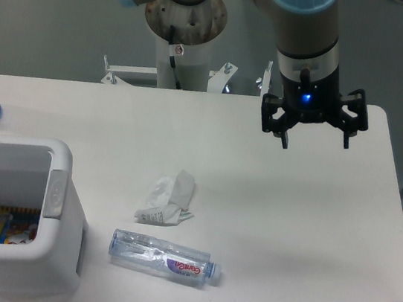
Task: Place the trash in the trash can
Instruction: 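Move the open gripper over the crumpled white tissue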
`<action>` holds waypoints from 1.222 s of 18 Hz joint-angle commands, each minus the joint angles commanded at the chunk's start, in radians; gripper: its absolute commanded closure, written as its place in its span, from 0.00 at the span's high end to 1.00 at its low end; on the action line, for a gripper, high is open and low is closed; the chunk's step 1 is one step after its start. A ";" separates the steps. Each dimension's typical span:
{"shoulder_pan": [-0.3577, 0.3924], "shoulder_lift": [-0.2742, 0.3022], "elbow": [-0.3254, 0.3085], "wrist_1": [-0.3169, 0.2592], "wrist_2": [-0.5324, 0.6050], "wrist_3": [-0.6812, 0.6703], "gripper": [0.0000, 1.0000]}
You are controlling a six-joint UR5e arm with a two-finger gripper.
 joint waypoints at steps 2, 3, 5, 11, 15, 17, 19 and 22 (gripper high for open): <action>-0.003 0.000 -0.003 0.003 0.000 0.000 1.00; -0.003 0.000 -0.005 0.003 -0.002 0.000 1.00; -0.006 0.002 -0.015 0.003 0.000 -0.011 1.00; -0.029 0.005 -0.080 0.006 -0.024 -0.011 1.00; -0.035 -0.003 -0.175 0.108 -0.081 -0.017 1.00; -0.054 -0.005 -0.260 0.204 -0.084 -0.058 1.00; -0.081 -0.015 -0.291 0.233 -0.087 -0.066 1.00; -0.091 -0.046 -0.313 0.233 -0.188 -0.066 1.00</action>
